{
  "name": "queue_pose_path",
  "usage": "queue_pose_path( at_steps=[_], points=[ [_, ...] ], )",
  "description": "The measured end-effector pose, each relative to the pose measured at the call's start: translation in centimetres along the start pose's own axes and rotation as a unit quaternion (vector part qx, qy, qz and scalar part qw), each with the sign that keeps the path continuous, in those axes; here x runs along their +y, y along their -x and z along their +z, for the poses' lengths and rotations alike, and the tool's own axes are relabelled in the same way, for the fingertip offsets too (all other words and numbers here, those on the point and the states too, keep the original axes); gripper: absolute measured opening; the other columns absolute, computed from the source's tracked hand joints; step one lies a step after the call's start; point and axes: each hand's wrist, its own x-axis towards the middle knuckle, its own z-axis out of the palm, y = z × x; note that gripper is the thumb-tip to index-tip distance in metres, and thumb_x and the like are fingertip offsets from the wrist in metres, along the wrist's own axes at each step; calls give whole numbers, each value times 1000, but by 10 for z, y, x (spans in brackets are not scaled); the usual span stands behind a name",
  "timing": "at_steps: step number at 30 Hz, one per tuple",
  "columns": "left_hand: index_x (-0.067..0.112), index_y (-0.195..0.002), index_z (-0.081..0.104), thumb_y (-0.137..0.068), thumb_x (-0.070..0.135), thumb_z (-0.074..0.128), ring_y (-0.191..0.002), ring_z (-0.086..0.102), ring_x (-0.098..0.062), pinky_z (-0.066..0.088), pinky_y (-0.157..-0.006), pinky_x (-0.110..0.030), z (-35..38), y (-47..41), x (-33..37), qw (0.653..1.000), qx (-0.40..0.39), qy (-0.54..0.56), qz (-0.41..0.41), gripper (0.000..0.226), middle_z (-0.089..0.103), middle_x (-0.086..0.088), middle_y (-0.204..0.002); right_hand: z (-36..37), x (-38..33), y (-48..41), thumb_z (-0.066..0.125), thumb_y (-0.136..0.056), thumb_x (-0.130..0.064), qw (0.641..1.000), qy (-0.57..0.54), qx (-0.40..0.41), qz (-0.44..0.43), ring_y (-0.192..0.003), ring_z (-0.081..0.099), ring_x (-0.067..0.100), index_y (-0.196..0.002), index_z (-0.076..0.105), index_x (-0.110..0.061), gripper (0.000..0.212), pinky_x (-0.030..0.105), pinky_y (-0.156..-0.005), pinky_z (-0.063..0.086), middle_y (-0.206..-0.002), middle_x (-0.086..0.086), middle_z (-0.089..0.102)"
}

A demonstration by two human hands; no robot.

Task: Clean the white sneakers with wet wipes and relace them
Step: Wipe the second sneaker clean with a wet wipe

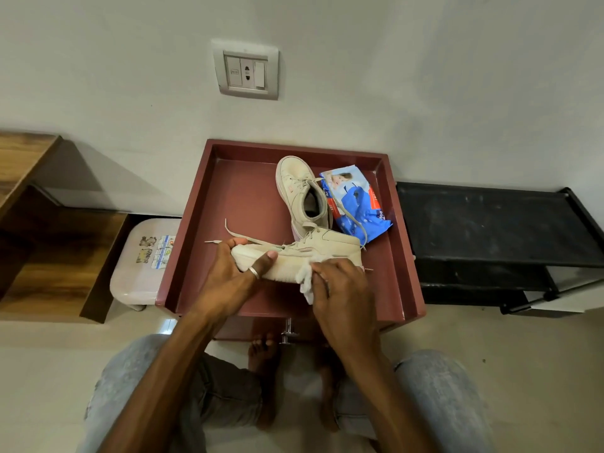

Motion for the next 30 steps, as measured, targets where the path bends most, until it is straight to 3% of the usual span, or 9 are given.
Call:
queue_pose_path(
  at_steps=[4,7,13,17,19,23,26,28,30],
  points=[
    [20,-133,42,-85,42,74,-99,65,-19,57,-91,-37,-13,1,-2,999,-21,-22,-17,62,64,-2,-116,-12,32,-2,61,-88,-10,998,13,18,58,-77,63,19,-90,72,-13,12,30,-64,53,-89,3,66],
    [20,-135,42,-83,46,78,-109,66,-21,58,-93,-36,-18,-1,-6,999,-38,-10,-23,69,65,-3,-120,-13,39,-3,67,-84,-2,995,40,37,90,-72,64,23,-87,71,-8,8,34,-59,53,-85,7,66],
    [22,-137,42,-57,63,82,-113,67,-23,58,-94,-36,-23,-5,-10,998,-58,12,-32,98,65,-4,-124,8,3,13,68,-84,-3,995,77,-26,-50,-91,59,20,-108,71,-9,25,27,-73,51,-101,4,65],
    [20,-135,42,-83,45,77,-108,66,-17,56,-83,-25,-20,-4,-9,998,-52,2,-26,67,64,-1,-120,-8,34,3,70,-81,1,997,48,48,45,-77,65,20,-88,73,-6,10,28,-67,55,-86,7,69],
    [19,-136,42,-84,42,73,-109,66,-19,56,-83,-26,-20,-4,-8,998,-52,1,-23,65,64,-1,-119,-12,42,-2,67,-85,-2,989,7,53,136,-73,65,17,-83,72,-8,9,28,-67,54,-81,3,69],
    [17,-134,45,-79,40,77,-106,68,-20,60,-89,-35,-18,-5,-8,998,-40,27,-28,67,65,-5,-119,-12,41,-7,62,-93,-15,962,-89,15,257,-87,62,8,-105,71,-16,16,22,-75,52,-97,-4,69],
    [11,-134,47,-81,32,80,-103,71,-21,63,-78,-27,-20,-7,-7,995,-32,84,-44,66,68,-11,-120,-16,35,-10,65,-94,-24,932,-182,-19,312,-85,60,0,-112,63,-21,19,3,-60,44,-97,-15,62],
    [6,-138,45,-74,39,89,-109,72,-26,63,-83,-32,-28,-14,-10,990,-29,133,-48,84,68,-16,-126,-22,28,-12,69,-91,-24,921,-238,-7,307,-89,64,2,-105,62,-26,16,6,-62,48,-94,-20,63],
    [3,-139,46,-74,41,88,-114,70,-29,59,-93,-41,-37,-16,-10,981,-23,187,-39,86,68,-19,-127,-29,22,-13,73,-88,-23,921,-271,25,279,-94,67,5,-101,65,-29,17,20,-74,57,-98,-14,68]
  ],
)
